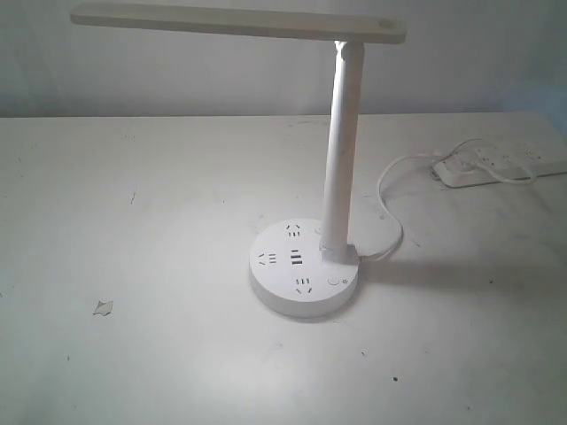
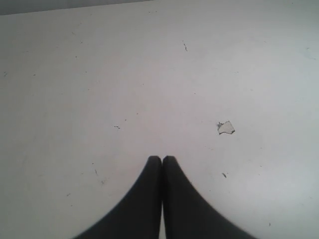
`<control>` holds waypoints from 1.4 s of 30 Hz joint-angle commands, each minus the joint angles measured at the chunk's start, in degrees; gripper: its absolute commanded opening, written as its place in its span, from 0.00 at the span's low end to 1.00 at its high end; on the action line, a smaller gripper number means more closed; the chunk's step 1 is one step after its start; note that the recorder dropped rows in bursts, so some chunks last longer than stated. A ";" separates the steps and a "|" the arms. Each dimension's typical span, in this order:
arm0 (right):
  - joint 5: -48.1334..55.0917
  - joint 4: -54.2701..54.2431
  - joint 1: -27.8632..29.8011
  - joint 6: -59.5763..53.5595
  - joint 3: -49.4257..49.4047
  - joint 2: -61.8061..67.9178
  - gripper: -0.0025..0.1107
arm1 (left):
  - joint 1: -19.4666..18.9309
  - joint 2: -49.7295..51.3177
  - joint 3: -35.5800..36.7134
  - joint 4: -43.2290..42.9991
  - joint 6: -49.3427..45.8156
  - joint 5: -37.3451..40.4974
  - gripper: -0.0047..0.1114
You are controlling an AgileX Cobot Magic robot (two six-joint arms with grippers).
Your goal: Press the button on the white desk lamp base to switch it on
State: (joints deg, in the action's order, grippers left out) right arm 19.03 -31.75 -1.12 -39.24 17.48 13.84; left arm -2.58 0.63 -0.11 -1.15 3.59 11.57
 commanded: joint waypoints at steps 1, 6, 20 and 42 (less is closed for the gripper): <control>-3.39 21.69 0.15 30.36 -9.47 -0.25 0.02 | -0.13 0.03 0.11 0.26 0.00 0.01 0.04; -8.58 22.62 3.44 33.28 -17.48 -3.81 0.02 | -0.13 0.03 0.11 0.26 0.00 0.01 0.04; 0.40 22.67 9.15 35.54 -17.48 -13.84 0.02 | -0.13 0.03 0.11 0.26 0.00 -0.08 0.04; 0.26 22.67 9.15 35.49 -17.48 -13.84 0.02 | -0.13 0.03 0.11 0.26 0.00 -0.08 0.04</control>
State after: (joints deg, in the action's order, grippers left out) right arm 19.52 -9.00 7.66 -4.06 0.31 0.36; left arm -2.58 0.63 -0.11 -1.15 3.59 11.57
